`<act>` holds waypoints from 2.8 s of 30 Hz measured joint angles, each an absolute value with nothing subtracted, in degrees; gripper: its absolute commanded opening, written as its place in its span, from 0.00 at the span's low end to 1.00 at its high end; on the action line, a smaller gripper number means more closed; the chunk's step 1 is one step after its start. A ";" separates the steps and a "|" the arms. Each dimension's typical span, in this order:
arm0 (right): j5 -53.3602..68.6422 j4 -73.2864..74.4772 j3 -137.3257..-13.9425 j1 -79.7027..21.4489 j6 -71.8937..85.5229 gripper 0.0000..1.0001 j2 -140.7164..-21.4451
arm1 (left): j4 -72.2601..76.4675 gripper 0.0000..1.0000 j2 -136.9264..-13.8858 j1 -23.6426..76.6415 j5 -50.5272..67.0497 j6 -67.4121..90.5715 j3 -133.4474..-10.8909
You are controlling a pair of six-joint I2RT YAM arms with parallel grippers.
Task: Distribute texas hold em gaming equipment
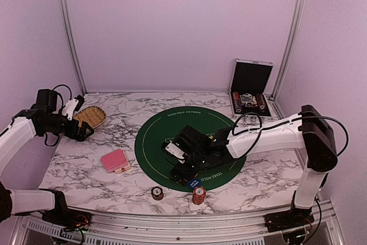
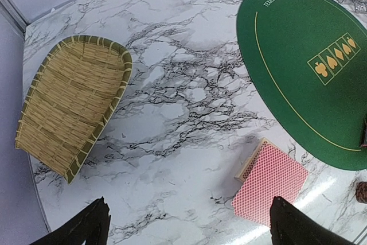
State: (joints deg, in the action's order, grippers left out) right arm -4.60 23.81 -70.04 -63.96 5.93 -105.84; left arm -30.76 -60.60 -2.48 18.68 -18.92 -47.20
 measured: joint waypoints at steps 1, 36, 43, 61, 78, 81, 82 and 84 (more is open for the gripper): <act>-4.71 24.49 -70.06 -64.40 5.96 0.90 -105.86 | -30.92 0.99 -60.60 -2.48 18.76 -18.96 -47.20; -6.57 29.04 -71.48 -66.08 8.08 0.48 -108.97 | -32.03 0.99 -60.53 -2.48 21.43 -19.14 -49.06; -6.57 29.02 -71.55 -66.35 8.58 0.42 -110.21 | -32.27 0.99 -60.53 -2.48 21.63 -19.14 -49.45; -8.14 27.86 -77.56 -66.39 9.50 0.33 -115.42 | -32.51 0.99 -60.53 -2.48 21.65 -19.16 -49.98; -9.52 25.26 -84.95 -65.08 13.02 0.31 -121.56 | -32.53 0.99 -60.53 -2.48 21.67 -19.68 -49.98; -9.26 24.05 -86.13 -64.05 13.54 0.31 -122.65 | -32.51 0.99 -60.55 -2.48 21.71 -19.75 -49.98; -9.10 23.77 -86.74 -63.66 13.65 0.31 -123.11 | -32.53 0.99 -60.55 -2.48 21.80 -19.75 -49.98; -8.99 23.31 -88.16 -62.87 13.87 0.30 -124.22 | -32.53 0.99 -60.60 -2.48 22.04 -19.75 -49.98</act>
State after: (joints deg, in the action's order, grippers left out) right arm -8.99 23.31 -88.16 -62.87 13.87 -124.22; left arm -32.53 -60.60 -2.48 22.04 -19.75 -49.98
